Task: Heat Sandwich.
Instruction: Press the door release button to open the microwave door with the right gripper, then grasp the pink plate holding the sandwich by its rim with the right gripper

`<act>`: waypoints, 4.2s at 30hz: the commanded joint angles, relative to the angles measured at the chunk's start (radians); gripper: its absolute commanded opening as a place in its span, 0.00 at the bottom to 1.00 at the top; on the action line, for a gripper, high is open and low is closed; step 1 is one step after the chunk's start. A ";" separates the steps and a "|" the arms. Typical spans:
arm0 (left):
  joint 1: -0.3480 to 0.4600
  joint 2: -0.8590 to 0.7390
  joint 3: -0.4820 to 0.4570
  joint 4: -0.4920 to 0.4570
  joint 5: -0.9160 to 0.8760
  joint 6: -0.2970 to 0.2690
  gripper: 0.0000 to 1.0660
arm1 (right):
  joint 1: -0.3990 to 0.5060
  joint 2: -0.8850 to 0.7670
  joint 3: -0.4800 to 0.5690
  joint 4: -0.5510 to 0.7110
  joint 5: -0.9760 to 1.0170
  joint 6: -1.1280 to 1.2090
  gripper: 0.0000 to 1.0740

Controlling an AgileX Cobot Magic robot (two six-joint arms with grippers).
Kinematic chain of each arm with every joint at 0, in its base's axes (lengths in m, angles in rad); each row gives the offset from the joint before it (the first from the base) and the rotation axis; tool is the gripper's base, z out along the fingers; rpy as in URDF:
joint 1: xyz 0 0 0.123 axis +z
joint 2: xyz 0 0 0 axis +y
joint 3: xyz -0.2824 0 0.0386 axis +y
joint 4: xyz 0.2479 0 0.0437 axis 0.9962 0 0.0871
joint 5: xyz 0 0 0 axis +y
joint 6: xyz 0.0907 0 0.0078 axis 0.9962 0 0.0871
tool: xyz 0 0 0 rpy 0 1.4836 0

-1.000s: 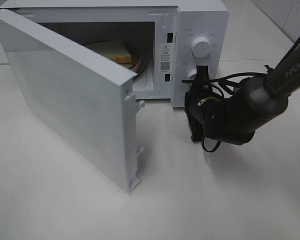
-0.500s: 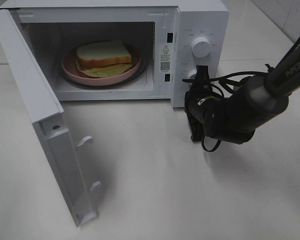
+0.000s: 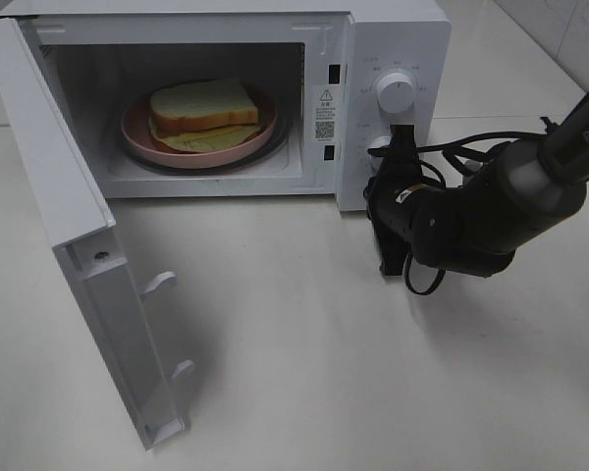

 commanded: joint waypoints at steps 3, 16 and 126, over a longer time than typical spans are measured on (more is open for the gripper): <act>-0.005 -0.020 0.003 -0.006 -0.007 0.001 0.95 | 0.042 -0.044 0.020 -0.059 -0.030 0.003 0.03; -0.005 -0.020 0.003 -0.006 -0.007 0.001 0.95 | 0.051 -0.176 0.173 -0.069 0.041 -0.051 0.04; -0.005 -0.020 0.003 -0.006 -0.007 0.001 0.95 | 0.109 -0.466 -0.244 -0.715 1.433 -2.439 0.82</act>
